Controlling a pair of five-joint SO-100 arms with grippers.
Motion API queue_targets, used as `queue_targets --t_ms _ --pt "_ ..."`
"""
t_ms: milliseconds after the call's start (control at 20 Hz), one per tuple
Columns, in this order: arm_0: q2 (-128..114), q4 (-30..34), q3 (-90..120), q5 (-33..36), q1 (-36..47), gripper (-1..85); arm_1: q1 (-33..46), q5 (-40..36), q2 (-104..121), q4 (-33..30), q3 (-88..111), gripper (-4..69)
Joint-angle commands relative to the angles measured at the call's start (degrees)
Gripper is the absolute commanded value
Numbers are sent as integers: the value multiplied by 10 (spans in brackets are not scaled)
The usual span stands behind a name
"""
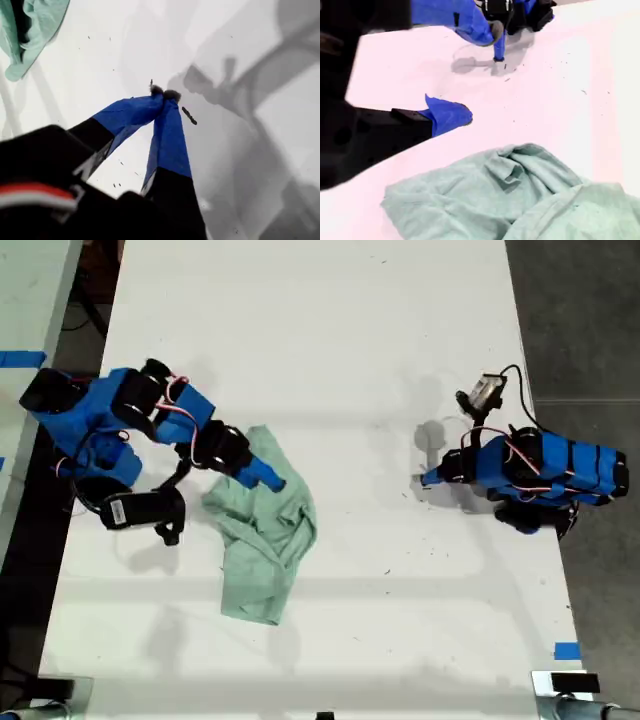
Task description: Fold t shirt
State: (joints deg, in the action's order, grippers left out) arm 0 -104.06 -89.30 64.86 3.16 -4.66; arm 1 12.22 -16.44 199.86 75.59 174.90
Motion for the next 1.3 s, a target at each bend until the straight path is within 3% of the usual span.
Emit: queue_targets --t_ms 0,100,200,300,400,500,600,700,800,1250 --pt "-178 -6 170 2 146 -1 6 -10 7 1 34 -14" --pt "-265 50 360 73 279 -2 6 -10 7 1 34 -14" --pt "-349 201 578 127 359 -3 7 -11 7 1 34 -14" --pt "-451 348 807 129 432 -3 5 -10 7 1 34 -14" --pt "-606 432 990 131 478 -3 5 -10 7 1 34 -14" --pt "-822 419 1129 134 506 -3 7 -10 7 1 34 -14" --pt "-1018 344 1216 135 517 -3 8 -9 6 1 34 -14" --pt "-1021 359 1226 129 504 -3 7 -6 6 1 34 -14" --pt "-1021 371 1232 165 490 -3 8 -5 6 1 34 -14" --pt "-1021 355 1232 164 475 -3 0 0 6 1 34 -13"
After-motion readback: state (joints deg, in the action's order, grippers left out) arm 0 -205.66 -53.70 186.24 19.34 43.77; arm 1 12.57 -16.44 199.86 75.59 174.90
